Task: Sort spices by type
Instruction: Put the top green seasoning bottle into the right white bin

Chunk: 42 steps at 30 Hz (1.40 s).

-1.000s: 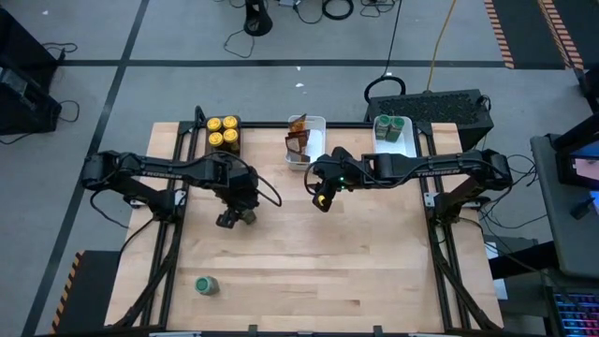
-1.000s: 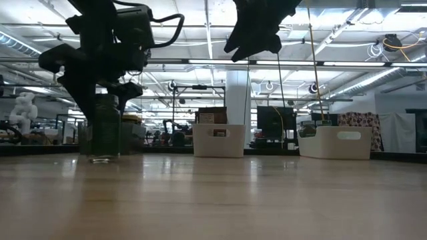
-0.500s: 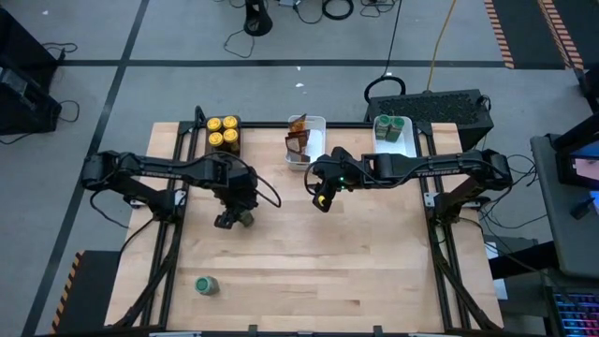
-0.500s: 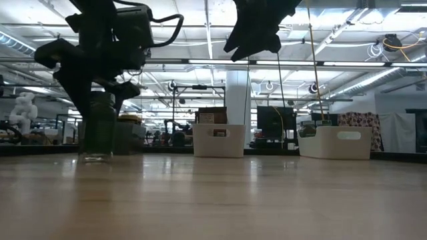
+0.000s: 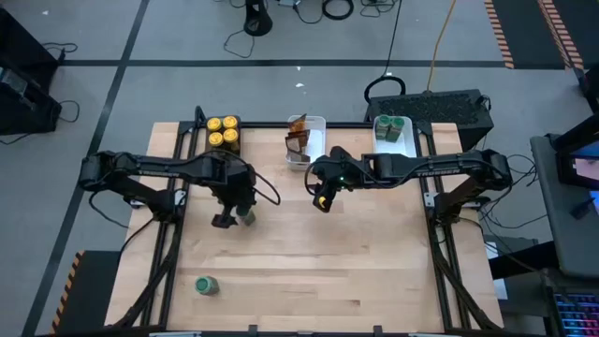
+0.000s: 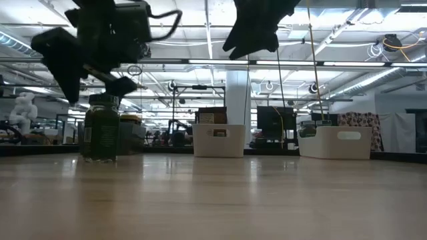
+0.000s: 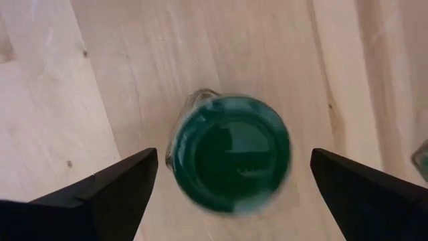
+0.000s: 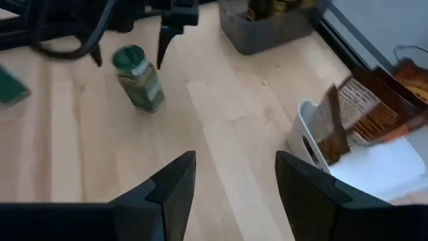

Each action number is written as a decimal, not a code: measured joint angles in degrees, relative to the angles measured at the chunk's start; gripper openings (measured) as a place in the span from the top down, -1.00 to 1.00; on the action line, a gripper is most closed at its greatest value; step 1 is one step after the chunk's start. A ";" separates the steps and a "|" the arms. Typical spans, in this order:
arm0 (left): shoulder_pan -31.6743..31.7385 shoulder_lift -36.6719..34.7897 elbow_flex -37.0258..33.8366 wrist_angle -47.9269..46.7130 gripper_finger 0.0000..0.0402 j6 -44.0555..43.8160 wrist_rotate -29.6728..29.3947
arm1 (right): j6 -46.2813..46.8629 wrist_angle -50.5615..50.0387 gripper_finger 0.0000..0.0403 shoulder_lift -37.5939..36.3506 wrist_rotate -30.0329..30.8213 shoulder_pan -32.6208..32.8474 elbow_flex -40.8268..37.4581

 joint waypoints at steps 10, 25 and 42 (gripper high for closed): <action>3.83 -12.33 0.82 -5.97 -0.94 0.38 -3.76 | -12.15 10.33 0.07 0.00 -4.04 0.01 -0.02; 7.54 -25.87 0.79 -13.77 -0.94 -12.85 -7.77 | -22.46 32.47 -0.45 19.20 -11.50 -1.27 10.08; 12.02 -35.02 -3.35 -17.47 -0.94 -15.20 -11.16 | -19.31 28.76 -0.74 41.71 -31.93 -2.98 32.09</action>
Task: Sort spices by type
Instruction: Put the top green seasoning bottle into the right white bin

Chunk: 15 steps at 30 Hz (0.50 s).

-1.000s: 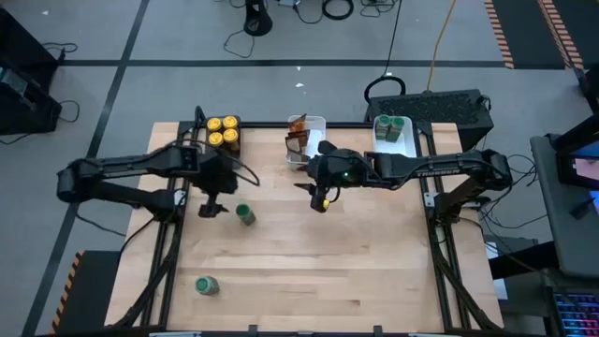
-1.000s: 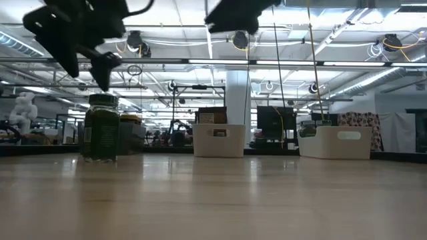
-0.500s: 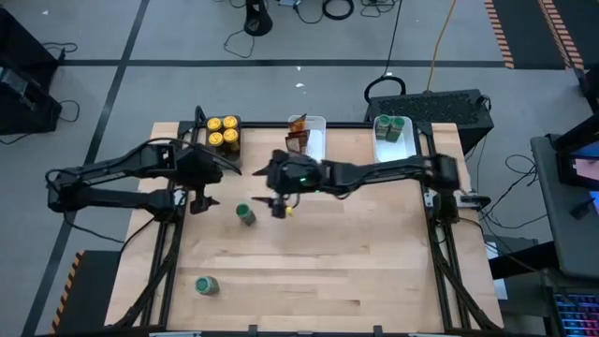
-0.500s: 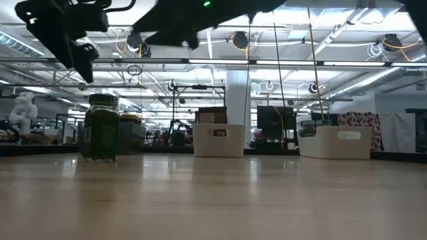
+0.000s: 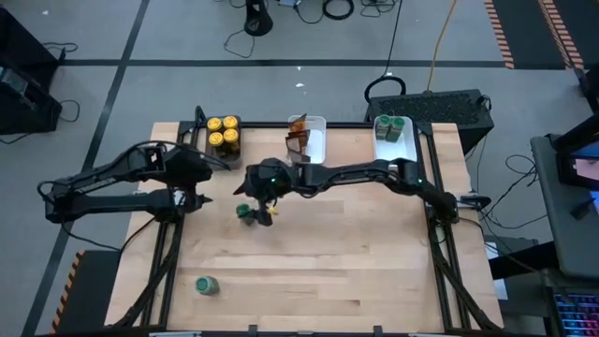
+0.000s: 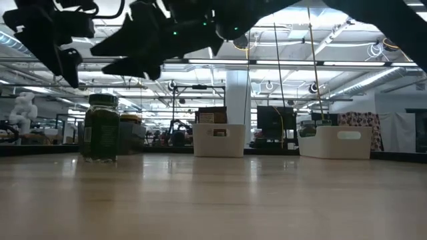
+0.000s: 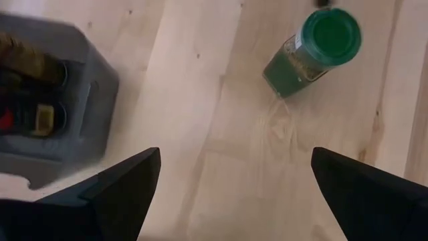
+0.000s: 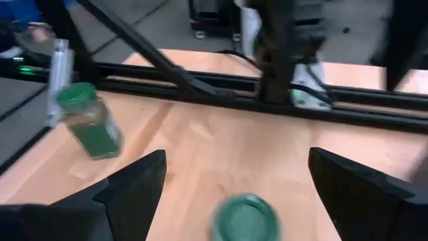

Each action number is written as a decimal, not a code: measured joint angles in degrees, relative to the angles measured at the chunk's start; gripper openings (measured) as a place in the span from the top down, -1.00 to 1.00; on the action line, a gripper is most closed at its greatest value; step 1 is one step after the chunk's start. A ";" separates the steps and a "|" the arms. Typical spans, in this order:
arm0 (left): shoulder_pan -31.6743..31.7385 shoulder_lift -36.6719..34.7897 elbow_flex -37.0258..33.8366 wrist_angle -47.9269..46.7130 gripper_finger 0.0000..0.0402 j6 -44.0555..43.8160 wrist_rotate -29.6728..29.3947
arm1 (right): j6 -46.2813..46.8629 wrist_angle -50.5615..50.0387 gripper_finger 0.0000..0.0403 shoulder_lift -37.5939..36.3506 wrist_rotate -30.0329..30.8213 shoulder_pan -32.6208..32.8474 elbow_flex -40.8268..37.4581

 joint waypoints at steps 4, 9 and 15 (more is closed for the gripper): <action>0.45 -1.11 -0.54 0.57 -0.94 -0.71 0.15 | -0.05 0.53 -0.74 2.77 -2.35 0.25 1.93; 0.45 -1.45 -0.54 1.55 -0.94 -2.88 0.15 | -2.29 -0.96 -0.74 4.16 -2.17 0.61 1.89; 0.41 -1.52 -0.51 3.68 -0.94 -3.81 0.15 | -3.66 -2.11 -0.74 5.28 -1.68 0.81 1.89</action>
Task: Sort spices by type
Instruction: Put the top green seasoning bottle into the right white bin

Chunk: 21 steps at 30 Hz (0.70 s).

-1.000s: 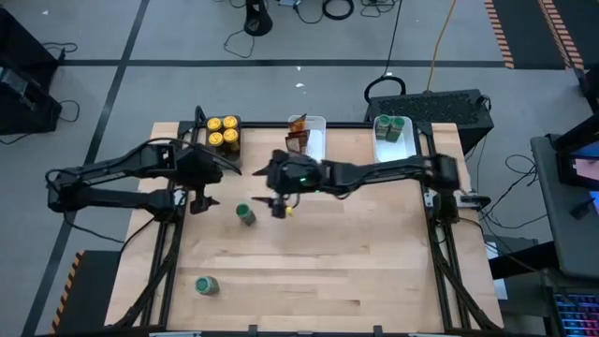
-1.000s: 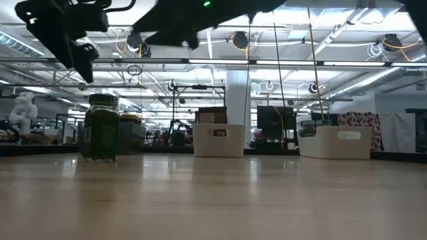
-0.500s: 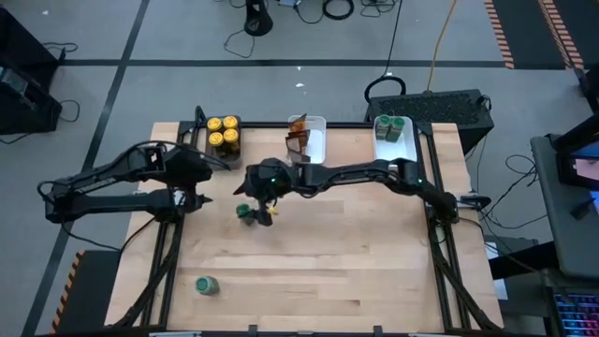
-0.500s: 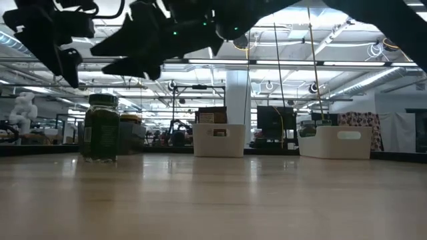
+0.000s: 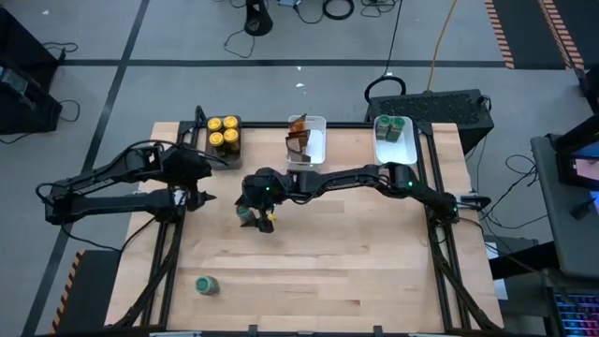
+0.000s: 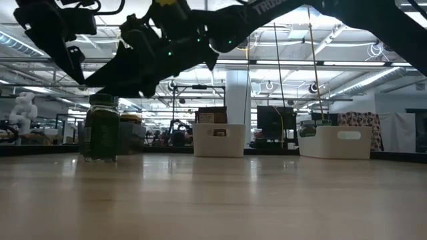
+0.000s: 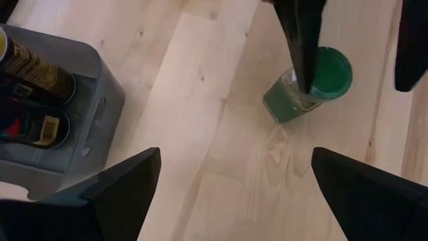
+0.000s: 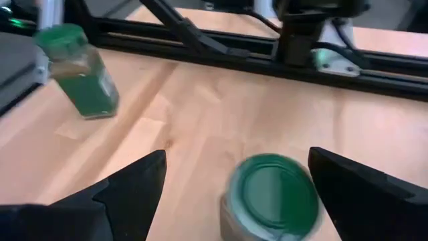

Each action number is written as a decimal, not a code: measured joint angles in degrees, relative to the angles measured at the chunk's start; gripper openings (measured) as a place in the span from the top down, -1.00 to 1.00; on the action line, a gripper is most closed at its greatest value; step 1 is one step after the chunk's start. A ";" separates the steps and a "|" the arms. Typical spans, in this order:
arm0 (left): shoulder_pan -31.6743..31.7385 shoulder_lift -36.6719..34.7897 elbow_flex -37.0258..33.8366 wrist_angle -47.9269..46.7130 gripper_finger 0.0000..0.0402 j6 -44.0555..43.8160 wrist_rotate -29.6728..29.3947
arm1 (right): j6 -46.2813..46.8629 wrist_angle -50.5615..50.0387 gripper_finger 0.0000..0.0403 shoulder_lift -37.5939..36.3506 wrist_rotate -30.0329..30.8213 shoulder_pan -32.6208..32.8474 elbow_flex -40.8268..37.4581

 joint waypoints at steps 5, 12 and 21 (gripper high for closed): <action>0.00 0.00 0.02 1.58 -0.94 -0.17 0.00 | -2.40 -1.13 -0.74 -0.08 3.38 0.04 0.07; 0.00 0.02 0.04 3.86 -0.94 -1.84 0.00 | -2.03 -0.57 -0.72 2.14 2.79 0.04 0.04; 0.00 0.01 0.04 3.79 -0.94 -2.87 0.00 | -0.26 0.36 -0.67 2.56 2.72 0.04 0.02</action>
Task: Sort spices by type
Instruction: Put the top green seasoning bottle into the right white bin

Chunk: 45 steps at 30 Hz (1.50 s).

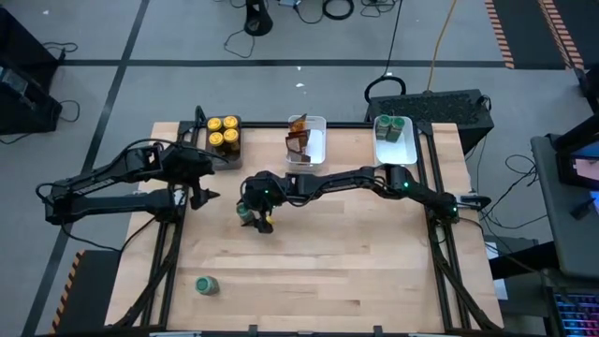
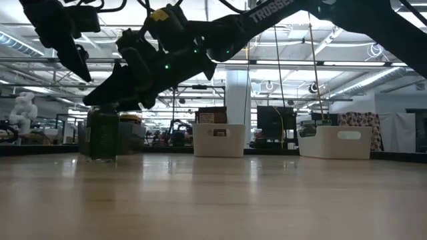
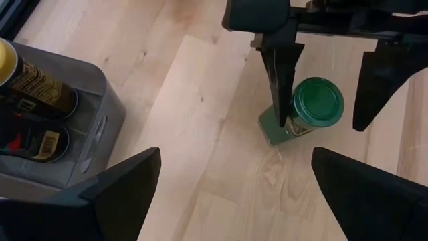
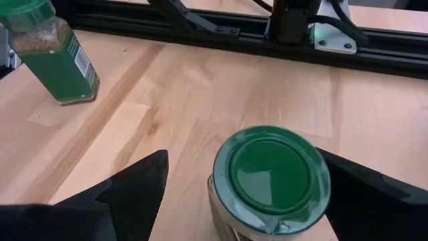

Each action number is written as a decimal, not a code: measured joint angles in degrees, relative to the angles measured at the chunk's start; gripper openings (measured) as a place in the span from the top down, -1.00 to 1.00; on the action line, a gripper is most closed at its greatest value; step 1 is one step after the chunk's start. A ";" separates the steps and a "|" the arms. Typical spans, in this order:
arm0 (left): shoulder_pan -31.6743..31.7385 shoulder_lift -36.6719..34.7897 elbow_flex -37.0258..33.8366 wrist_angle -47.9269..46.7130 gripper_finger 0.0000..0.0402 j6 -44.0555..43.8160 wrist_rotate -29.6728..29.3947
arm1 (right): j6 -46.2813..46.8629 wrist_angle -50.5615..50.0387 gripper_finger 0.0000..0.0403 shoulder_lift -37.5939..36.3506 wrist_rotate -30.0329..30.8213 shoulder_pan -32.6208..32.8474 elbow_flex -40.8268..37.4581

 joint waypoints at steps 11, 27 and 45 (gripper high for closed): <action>0.00 -0.01 0.00 0.00 -0.94 0.02 -0.01 | 2.90 1.78 -0.47 0.00 1.51 0.00 0.00; -0.02 0.01 0.02 -0.09 -0.94 0.00 -0.35 | 6.52 -4.66 0.13 -4.04 1.49 -1.31 -0.07; -0.17 0.01 0.07 8.05 -0.94 -2.95 2.45 | -0.94 -35.61 0.13 -29.95 5.90 -15.32 0.02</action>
